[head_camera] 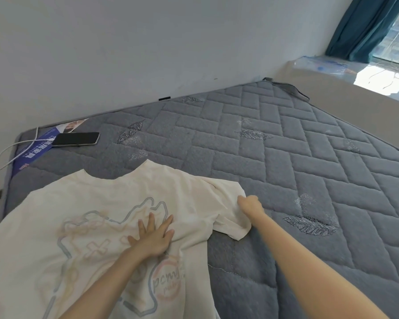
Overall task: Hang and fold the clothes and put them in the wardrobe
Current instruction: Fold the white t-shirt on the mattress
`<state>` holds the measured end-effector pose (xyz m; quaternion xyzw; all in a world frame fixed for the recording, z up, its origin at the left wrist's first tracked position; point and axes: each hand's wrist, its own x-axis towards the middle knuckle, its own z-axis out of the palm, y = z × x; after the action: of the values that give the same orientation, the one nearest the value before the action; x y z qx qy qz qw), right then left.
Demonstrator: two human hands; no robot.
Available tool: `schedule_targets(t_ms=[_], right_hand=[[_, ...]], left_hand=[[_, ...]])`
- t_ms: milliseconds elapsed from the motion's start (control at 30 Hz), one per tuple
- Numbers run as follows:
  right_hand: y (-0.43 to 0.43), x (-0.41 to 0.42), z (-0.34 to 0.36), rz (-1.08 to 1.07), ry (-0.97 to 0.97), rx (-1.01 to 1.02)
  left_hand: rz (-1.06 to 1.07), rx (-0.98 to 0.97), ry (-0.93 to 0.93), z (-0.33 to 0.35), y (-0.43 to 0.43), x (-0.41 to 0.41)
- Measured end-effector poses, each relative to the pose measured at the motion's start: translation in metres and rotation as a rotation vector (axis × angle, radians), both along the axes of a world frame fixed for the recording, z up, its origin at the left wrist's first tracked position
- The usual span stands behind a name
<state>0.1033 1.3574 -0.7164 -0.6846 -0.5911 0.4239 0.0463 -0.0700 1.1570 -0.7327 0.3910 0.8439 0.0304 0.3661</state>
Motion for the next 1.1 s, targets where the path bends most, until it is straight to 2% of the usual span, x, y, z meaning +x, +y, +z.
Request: schedule_targets(t_ms=[100,167,267,367,433,567,667,733,800,833,900,1000,1100], right_hand=[[0.011,-0.011,-0.001,-0.202,0.313,-0.085],[0.02,-0.016,-0.001,-0.26,0.443,-0.185],[0.033,-0.022,-0.002,-0.291,0.498,-0.333],[0.042,-0.024,-0.004,-0.25,0.513,-0.443],[0.049,-0.027,-0.004,-0.249,0.58,-0.372],[0.057,-0.03,-0.004,-0.427,0.608,0.123],[0.057,-0.026,-0.015,-0.445,0.448,0.159],[0.051,-0.03,-0.021,-0.358,0.265,0.149],[0.043,-0.038,-0.022,-0.133,-0.033,0.358],[0.038,-0.043,-0.023,-0.022,-0.1,0.521],[0.031,-0.056,-0.025,0.173,-0.024,0.722],[0.017,-0.083,-0.028,0.369,0.226,0.658],[0.006,-0.118,-0.024,0.549,0.218,0.596]], left_hand=[[0.0,0.005,-0.009,-0.002,0.003,-0.002],[0.038,0.064,0.0,0.0,0.006,-0.002],[-0.027,0.182,0.074,0.005,0.017,0.002],[-0.124,0.174,0.023,0.007,0.032,0.012],[-0.145,0.14,-0.004,0.006,0.04,0.015],[-0.084,0.073,-0.02,-0.004,0.044,0.006],[-0.067,0.067,0.015,-0.01,0.039,-0.004],[-0.023,0.128,0.022,-0.011,0.039,-0.012],[0.008,0.24,0.1,-0.012,0.039,-0.023],[0.02,0.315,0.159,-0.012,0.039,-0.031],[0.067,0.42,0.234,-0.009,0.039,-0.049],[0.144,0.434,0.273,-0.008,0.039,-0.081],[0.158,0.404,0.3,-0.007,0.035,-0.116]])
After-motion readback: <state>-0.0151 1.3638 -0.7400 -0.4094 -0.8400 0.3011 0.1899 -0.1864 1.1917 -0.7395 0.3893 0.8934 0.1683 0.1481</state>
